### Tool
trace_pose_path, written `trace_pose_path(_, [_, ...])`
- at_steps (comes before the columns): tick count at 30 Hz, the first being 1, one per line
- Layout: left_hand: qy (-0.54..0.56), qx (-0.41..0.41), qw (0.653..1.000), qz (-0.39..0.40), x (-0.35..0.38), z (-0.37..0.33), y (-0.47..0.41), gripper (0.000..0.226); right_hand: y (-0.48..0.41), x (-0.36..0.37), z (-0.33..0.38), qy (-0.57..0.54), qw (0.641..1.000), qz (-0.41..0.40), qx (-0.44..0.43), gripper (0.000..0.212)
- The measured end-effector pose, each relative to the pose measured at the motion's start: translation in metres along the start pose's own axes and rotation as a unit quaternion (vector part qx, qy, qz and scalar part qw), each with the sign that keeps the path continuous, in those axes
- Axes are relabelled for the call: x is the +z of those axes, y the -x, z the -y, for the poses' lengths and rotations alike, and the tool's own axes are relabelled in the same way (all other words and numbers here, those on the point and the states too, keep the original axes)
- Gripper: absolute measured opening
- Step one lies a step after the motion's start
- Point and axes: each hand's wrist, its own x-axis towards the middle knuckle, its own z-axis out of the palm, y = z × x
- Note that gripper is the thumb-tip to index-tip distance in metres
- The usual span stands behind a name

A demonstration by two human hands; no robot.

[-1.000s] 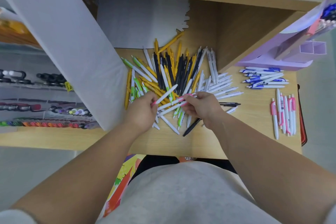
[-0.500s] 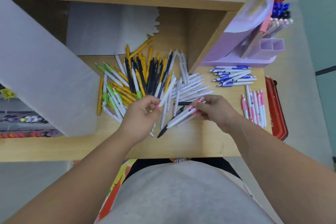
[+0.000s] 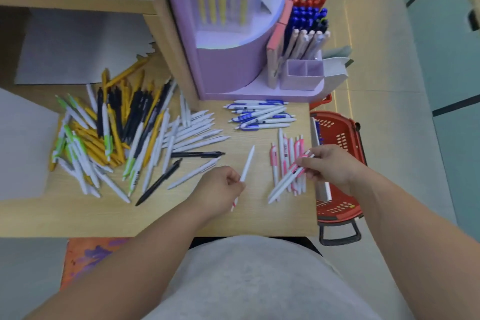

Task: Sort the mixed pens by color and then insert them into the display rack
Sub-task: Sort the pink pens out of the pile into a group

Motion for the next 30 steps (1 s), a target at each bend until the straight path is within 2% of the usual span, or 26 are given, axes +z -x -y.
trace_pose_path(3, [0.009, -0.009, 1.000, -0.007, 0.031, -0.016, -0.012, 0.011, -0.009, -0.026, -0.006, 0.044, 0.999, 0.006, 0.003, 0.017])
trace_pose_path(8, [-0.051, -0.011, 0.997, -0.048, 0.061, -0.035, -0.032, 0.010, -0.035, -0.029, -0.004, 0.119, 0.993, -0.007, -0.008, 0.021])
trace_pose_path(13, [-0.104, 0.007, 0.990, -0.093, 0.077, -0.048, -0.049, 0.010, -0.055, -0.010, -0.015, 0.137, 0.985, -0.094, -0.048, 0.036])
trace_pose_path(18, [-0.117, 0.008, 0.986, -0.116, 0.084, -0.048, -0.051, 0.011, -0.049, -0.005, -0.027, 0.103, 0.979, -0.151, -0.091, 0.029])
trace_pose_path(23, [-0.099, 0.018, 0.983, -0.153, 0.083, -0.044, -0.053, 0.007, -0.040, -0.011, -0.051, 0.077, 0.985, -0.137, -0.072, 0.026])
trace_pose_path(30, [-0.106, 0.029, 0.982, -0.153, 0.089, -0.050, -0.060, 0.014, -0.033, 0.002, -0.055, 0.101, 0.983, -0.124, -0.086, 0.023])
